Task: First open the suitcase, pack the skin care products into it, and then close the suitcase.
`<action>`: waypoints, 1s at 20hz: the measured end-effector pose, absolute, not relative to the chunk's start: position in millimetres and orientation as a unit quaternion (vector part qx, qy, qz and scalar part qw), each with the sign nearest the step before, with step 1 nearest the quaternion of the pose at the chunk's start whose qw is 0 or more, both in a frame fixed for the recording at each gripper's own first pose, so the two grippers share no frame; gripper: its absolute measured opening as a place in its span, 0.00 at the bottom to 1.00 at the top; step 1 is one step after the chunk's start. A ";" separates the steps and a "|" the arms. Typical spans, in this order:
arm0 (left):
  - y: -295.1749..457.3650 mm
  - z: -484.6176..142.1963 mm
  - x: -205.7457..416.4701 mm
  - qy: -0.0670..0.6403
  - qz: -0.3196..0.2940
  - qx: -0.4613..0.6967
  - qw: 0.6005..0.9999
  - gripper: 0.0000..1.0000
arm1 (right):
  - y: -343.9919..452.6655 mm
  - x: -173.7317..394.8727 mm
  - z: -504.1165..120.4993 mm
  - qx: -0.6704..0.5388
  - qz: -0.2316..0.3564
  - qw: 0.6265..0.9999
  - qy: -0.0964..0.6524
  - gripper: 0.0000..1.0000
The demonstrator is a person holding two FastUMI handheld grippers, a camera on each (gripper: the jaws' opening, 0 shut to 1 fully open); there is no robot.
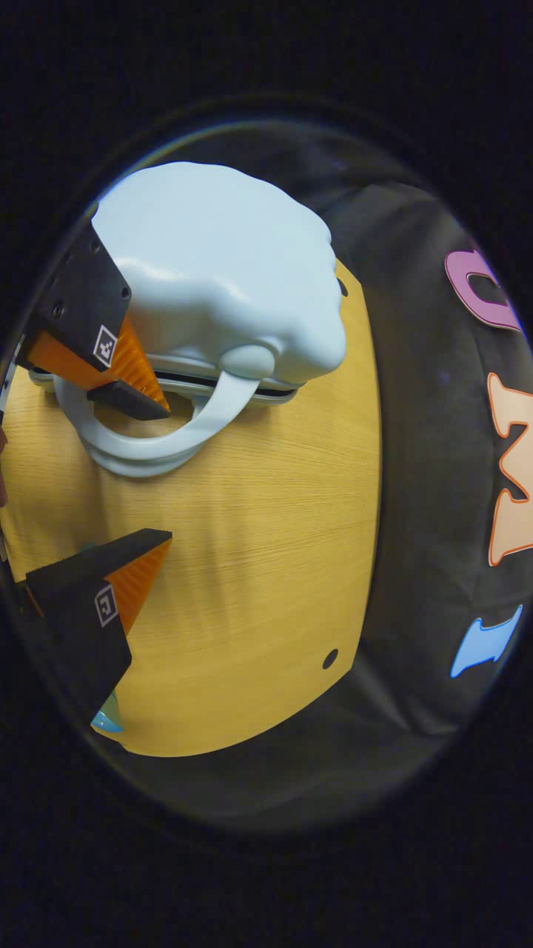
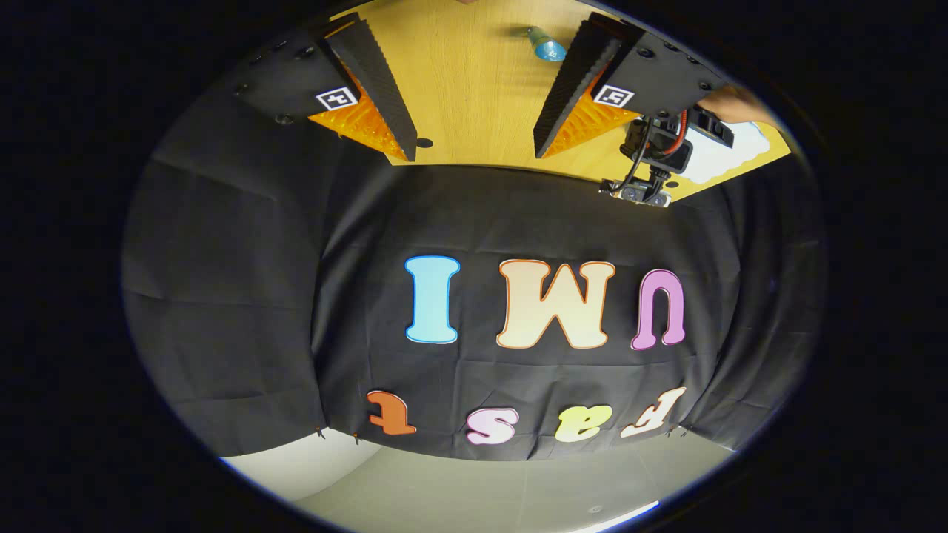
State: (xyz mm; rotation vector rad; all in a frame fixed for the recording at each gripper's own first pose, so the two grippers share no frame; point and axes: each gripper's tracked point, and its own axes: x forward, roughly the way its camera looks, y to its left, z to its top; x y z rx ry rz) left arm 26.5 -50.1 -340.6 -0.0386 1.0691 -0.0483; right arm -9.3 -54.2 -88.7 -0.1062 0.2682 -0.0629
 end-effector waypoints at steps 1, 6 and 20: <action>-50.0 -344.2 27.1 0.515 -0.022 -0.019 0.857 0.90 | -56.4 -8.5 -90.5 -0.052 -0.032 0.989 0.134 0.99; -47.1 -350.5 24.7 0.531 -0.030 -0.013 0.847 0.72 | -59.9 -9.2 -92.5 -0.041 -0.027 0.989 0.137 0.99; -38.4 -305.4 34.1 0.490 -0.032 0.002 0.871 0.01 | -41.9 -7.2 -98.4 -0.016 0.042 0.992 0.118 0.99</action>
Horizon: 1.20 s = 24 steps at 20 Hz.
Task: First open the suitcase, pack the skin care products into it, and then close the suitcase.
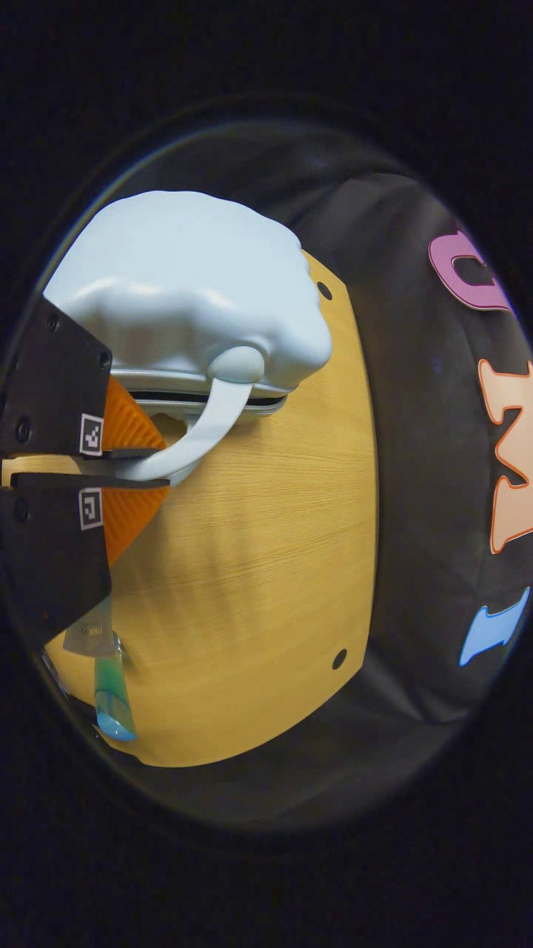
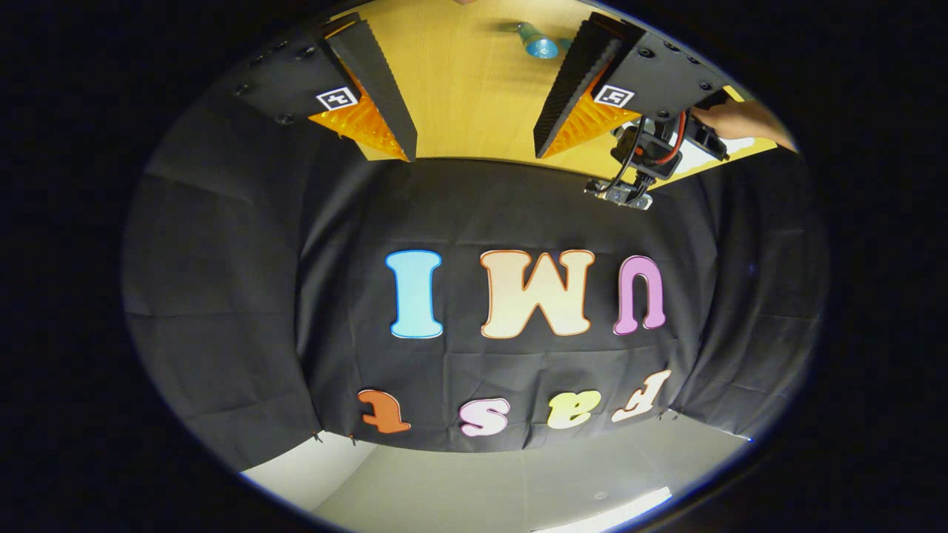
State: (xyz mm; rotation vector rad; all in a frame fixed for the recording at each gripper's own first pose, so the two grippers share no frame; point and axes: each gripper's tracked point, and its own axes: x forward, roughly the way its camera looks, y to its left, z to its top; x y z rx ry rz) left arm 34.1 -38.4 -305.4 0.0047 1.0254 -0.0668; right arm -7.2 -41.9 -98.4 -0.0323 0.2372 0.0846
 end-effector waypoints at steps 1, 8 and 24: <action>-34.7 -294.8 35.3 0.484 -0.028 -0.006 0.874 0.04 | -38.8 -8.1 -99.7 -0.015 0.053 0.991 0.119 0.99; -0.7 -203.8 46.4 0.421 -0.054 -0.014 0.905 0.01 | 3.8 -1.5 -90.9 -0.008 0.053 0.994 0.099 0.99; 169.6 -95.2 59.7 0.332 -0.053 -0.061 0.940 0.01 | 119.4 7.0 -103.4 0.012 0.069 0.991 0.110 0.99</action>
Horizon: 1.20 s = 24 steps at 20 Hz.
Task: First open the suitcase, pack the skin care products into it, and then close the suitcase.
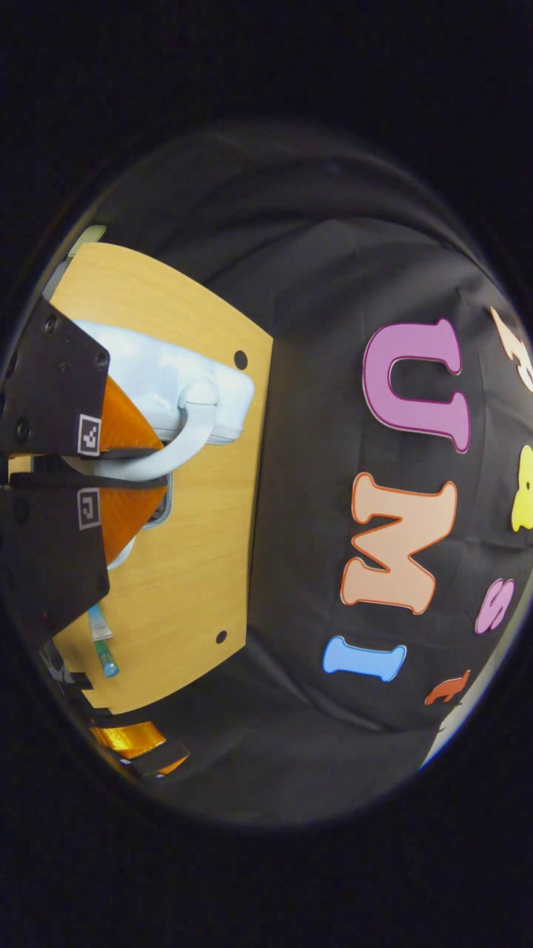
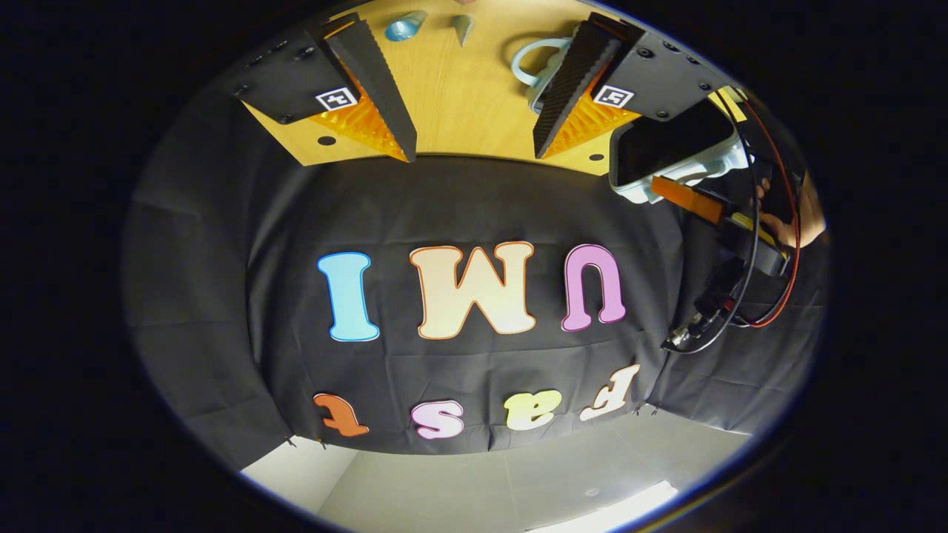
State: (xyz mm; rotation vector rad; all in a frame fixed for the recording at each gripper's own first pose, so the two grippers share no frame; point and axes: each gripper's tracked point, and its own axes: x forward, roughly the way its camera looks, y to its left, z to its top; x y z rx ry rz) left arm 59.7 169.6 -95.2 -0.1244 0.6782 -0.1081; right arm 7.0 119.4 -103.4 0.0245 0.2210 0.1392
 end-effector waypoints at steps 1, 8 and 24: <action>184.7 -93.8 61.0 0.330 -0.047 -0.056 0.941 0.01 | 125.0 7.7 -103.0 0.011 0.068 0.992 0.108 0.99; 292.0 -95.7 64.9 0.315 0.003 -0.035 0.949 0.01 | 172.9 5.1 -104.1 0.000 0.067 0.992 0.104 0.99; 486.8 -217.2 42.4 0.397 0.143 -0.083 0.903 0.01 | 214.1 10.8 -113.4 -0.037 0.077 0.989 0.118 0.99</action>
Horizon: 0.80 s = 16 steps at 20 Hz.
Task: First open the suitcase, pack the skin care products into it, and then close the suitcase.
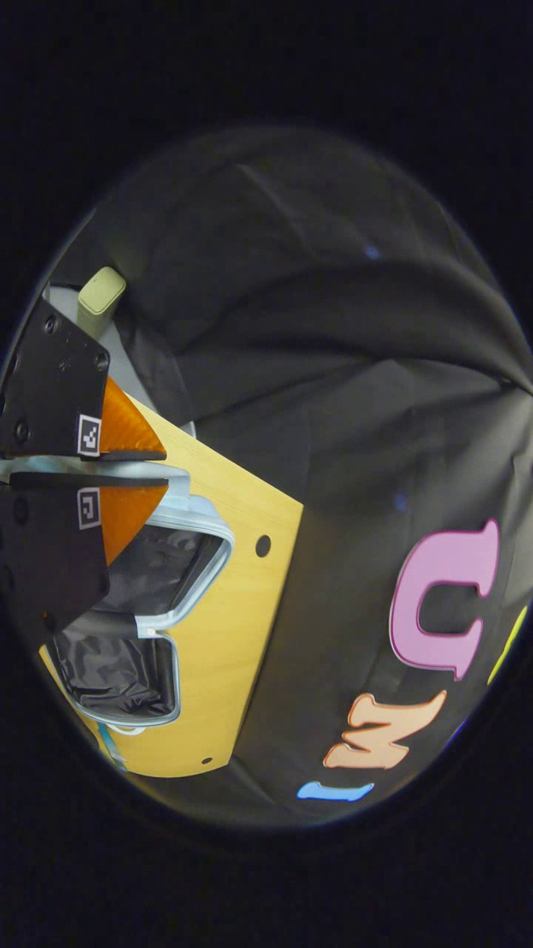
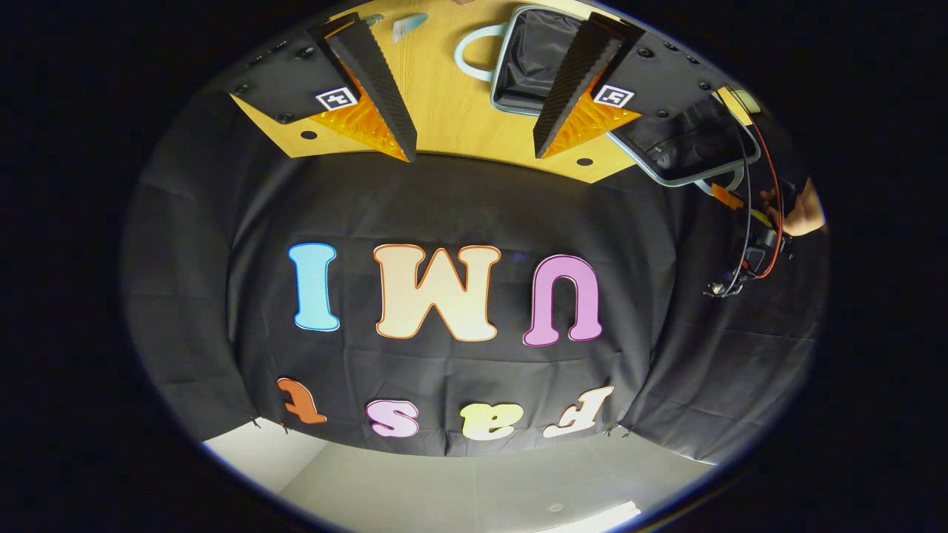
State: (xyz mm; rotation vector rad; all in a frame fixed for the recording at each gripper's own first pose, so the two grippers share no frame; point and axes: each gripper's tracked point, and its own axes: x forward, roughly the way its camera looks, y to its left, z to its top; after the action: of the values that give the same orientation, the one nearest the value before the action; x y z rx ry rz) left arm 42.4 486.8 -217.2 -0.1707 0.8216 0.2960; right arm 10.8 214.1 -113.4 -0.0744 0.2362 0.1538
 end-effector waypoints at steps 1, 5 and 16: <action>489.8 -226.8 42.2 0.404 0.148 -0.090 0.898 0.01 | 215.4 11.4 -114.9 -0.039 0.077 0.989 0.119 0.99; 508.8 -264.8 33.6 0.429 0.167 -0.106 0.881 0.01 | 220.4 15.0 -119.5 -0.045 0.077 0.988 0.125 0.99; 526.6 -171.9 54.6 0.233 0.256 -0.024 0.938 0.94 | 187.9 17.1 -116.5 -0.050 0.051 0.989 0.127 0.99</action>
State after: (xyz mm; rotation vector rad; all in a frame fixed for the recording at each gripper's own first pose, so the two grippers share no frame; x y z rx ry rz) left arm 54.6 526.6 -171.9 -0.0486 0.4763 0.5229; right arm 17.1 187.9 -116.5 -0.1000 0.2556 0.1015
